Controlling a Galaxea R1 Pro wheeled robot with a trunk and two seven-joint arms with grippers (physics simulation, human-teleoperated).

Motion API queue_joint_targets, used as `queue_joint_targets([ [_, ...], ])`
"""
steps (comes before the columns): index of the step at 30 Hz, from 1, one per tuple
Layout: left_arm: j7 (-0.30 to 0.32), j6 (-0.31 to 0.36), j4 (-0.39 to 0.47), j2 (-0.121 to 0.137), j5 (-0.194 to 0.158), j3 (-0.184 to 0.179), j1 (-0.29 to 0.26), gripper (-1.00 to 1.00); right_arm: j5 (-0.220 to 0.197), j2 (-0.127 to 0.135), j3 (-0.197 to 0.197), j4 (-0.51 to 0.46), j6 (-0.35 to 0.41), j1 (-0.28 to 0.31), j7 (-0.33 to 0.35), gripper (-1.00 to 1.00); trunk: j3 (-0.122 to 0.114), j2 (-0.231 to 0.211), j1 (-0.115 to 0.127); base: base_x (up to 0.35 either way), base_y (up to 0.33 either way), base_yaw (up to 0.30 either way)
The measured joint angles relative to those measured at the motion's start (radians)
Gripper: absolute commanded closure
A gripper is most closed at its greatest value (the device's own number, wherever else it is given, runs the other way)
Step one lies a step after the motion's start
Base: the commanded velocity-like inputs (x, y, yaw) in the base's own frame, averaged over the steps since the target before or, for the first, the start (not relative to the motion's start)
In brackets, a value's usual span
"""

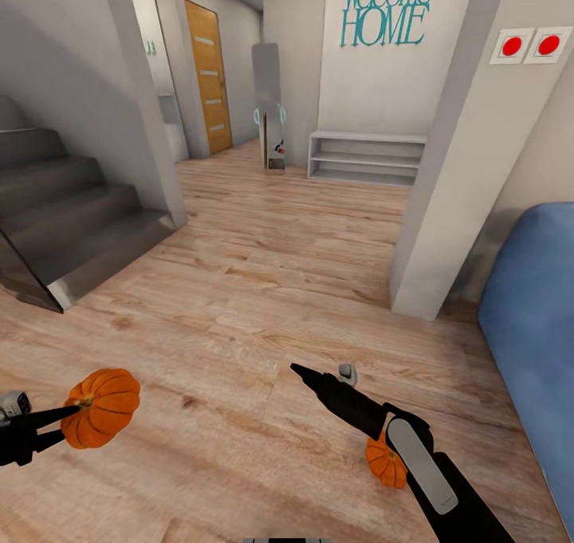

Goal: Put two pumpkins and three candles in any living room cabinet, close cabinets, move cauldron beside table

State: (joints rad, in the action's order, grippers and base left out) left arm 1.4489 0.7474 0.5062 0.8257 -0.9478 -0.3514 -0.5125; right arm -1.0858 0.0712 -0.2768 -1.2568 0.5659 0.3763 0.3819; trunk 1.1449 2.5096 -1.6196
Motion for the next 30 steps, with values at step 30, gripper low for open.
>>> queue_joint_targets([
  [30,-0.910,0.160,0.308,-0.283,-0.039,0.248,-0.071,1.00,0.006,-0.007,0.000,0.049,-0.005,0.000,-0.010,-1.00,0.000,0.000,0.000,0.017,0.027,0.000],
])
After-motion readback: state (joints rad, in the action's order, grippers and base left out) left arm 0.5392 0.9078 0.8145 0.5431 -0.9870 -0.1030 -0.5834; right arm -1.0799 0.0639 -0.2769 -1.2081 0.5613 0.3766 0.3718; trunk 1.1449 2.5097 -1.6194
